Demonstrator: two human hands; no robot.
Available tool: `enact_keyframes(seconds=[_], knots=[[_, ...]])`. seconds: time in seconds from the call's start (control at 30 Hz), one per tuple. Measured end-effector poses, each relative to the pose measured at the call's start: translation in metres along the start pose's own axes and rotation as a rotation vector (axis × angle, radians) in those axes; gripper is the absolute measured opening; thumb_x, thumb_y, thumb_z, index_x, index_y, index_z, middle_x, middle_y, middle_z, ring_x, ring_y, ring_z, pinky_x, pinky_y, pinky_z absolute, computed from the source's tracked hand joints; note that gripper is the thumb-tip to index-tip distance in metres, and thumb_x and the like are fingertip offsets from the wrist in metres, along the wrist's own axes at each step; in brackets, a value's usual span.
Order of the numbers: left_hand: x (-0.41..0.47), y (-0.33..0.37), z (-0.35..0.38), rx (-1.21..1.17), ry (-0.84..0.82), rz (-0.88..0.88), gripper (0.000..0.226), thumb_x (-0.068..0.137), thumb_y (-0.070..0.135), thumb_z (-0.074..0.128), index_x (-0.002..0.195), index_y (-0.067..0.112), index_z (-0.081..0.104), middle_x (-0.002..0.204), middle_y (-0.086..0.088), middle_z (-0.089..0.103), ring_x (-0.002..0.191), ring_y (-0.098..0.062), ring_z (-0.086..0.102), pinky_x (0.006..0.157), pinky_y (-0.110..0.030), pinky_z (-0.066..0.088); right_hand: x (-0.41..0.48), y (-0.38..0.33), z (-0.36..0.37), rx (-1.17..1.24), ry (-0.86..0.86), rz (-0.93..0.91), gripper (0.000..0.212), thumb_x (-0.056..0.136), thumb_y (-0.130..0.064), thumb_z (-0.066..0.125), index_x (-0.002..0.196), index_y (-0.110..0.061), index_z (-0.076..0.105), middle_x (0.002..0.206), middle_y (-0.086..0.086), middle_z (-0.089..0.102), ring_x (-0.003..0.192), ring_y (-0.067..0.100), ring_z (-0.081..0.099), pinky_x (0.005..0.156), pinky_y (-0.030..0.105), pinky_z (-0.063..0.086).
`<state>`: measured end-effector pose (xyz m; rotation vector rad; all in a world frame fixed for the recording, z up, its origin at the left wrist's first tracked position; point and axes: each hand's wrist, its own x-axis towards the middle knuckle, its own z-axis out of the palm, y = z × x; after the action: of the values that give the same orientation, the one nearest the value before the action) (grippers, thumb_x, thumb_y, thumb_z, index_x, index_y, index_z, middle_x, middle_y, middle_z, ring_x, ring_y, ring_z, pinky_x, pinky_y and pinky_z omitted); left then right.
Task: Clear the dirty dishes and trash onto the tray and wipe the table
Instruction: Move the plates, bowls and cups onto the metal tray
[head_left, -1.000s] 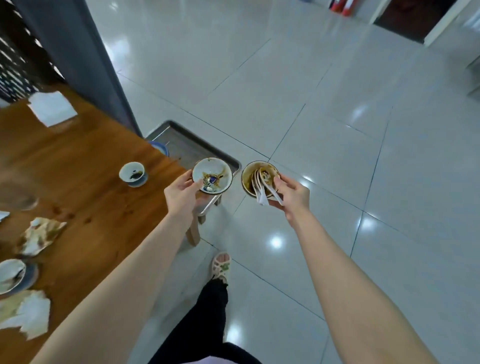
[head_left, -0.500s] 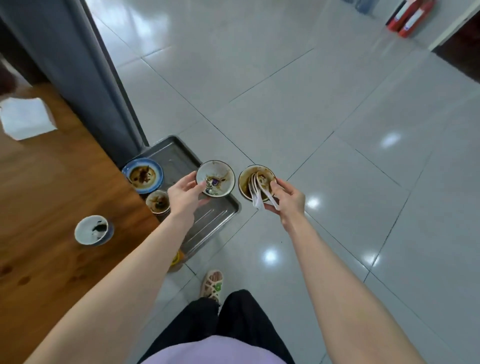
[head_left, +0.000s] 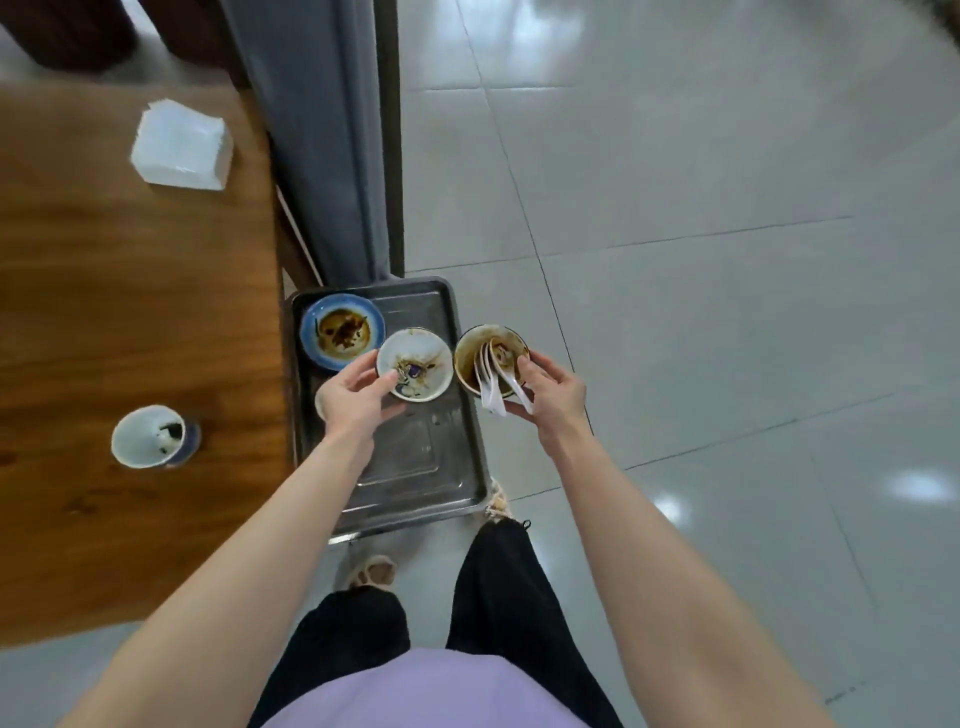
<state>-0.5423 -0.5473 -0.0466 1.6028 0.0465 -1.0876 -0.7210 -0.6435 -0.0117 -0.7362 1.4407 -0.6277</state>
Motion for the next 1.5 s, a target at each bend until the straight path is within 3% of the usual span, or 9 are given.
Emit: enact_keyframes(seconds=[0.13,0.3,0.57,0.67,0.8,0.9,1.03,1.23,1.5], knots=[[0.010,-0.013,0.013,-0.145,0.222,-0.026,0.029,0.087,0.004,0.068,0.109,0.022,0.067,0.106,0.001,0.067,0.101,-0.019,0.064,0.064,-0.031,0.059,0.045,-0.022,0.014,-0.150,-0.174,0.040,0.026,0.093,-0.008,0.060,0.118,-0.007,0.062,0.099,0.010,0.070,0.086,0.024,0.070,0.063,0.037,0.060],[0.018,-0.042,0.017,-0.329,0.403,-0.040,0.040,0.088,0.000,0.064,0.127,0.010,0.060,0.107,-0.003,0.067,0.105,-0.022,0.063,0.063,-0.030,0.058,0.086,-0.026,0.034,-0.330,-0.329,0.061,0.028,0.093,-0.011,0.061,0.120,-0.009,0.063,0.089,0.001,0.071,0.079,0.015,0.070,0.055,0.028,0.057],[0.044,-0.093,-0.006,-0.454,0.598,-0.087,0.041,0.086,0.001,0.068,0.124,0.012,0.062,0.103,0.002,0.067,0.106,-0.025,0.062,0.068,-0.036,0.059,0.129,0.016,0.081,-0.479,-0.469,0.113,0.023,0.092,-0.011,0.062,0.114,-0.011,0.065,0.090,0.001,0.071,0.077,0.016,0.071,0.053,0.030,0.057],[0.064,-0.116,-0.018,-0.481,0.639,-0.138,0.040,0.084,0.003,0.070,0.122,0.016,0.064,0.114,-0.003,0.066,0.108,-0.027,0.061,0.074,-0.042,0.060,0.149,0.044,0.092,-0.519,-0.481,0.119,0.023,0.091,-0.012,0.063,0.114,-0.011,0.066,0.091,0.001,0.072,0.080,0.018,0.072,0.055,0.031,0.058],[0.090,-0.131,-0.026,-0.514,0.630,-0.123,0.040,0.085,0.002,0.069,0.122,0.017,0.063,0.110,0.000,0.067,0.104,-0.023,0.062,0.068,-0.035,0.060,0.171,0.073,0.099,-0.532,-0.464,0.125,0.021,0.091,-0.012,0.063,0.112,-0.013,0.068,0.090,0.003,0.073,0.083,0.021,0.072,0.059,0.034,0.059],[0.116,-0.143,-0.030,-0.544,0.650,-0.105,0.039,0.087,0.001,0.066,0.122,0.018,0.062,0.116,-0.005,0.065,0.106,-0.023,0.061,0.072,-0.037,0.060,0.190,0.100,0.109,-0.544,-0.447,0.120,0.014,0.091,-0.014,0.065,0.102,-0.019,0.070,0.084,-0.001,0.073,0.080,0.020,0.073,0.059,0.034,0.059],[0.145,-0.149,-0.029,-0.570,0.664,-0.084,0.039,0.088,-0.001,0.064,0.123,0.014,0.061,0.116,-0.007,0.064,0.103,-0.022,0.062,0.066,-0.032,0.059,0.210,0.116,0.118,-0.538,-0.442,0.098,0.012,0.091,-0.016,0.065,0.089,-0.027,0.069,0.087,0.000,0.074,0.081,0.020,0.073,0.058,0.033,0.059],[0.171,-0.159,-0.028,-0.486,0.737,-0.081,0.032,0.086,0.001,0.068,0.104,0.027,0.067,0.115,-0.004,0.063,0.102,-0.023,0.062,0.064,-0.033,0.060,0.232,0.126,0.125,-0.521,-0.460,0.068,0.013,0.091,-0.017,0.065,0.087,-0.029,0.070,0.085,-0.002,0.075,0.081,0.019,0.073,0.059,0.033,0.058],[0.183,-0.170,-0.031,-0.431,0.795,-0.085,0.037,0.087,0.003,0.067,0.119,0.020,0.066,0.116,-0.004,0.064,0.102,-0.022,0.062,0.064,-0.032,0.060,0.239,0.134,0.130,-0.526,-0.495,0.049,0.011,0.090,-0.017,0.065,0.093,-0.027,0.070,0.086,-0.003,0.076,0.080,0.018,0.073,0.058,0.032,0.058]])
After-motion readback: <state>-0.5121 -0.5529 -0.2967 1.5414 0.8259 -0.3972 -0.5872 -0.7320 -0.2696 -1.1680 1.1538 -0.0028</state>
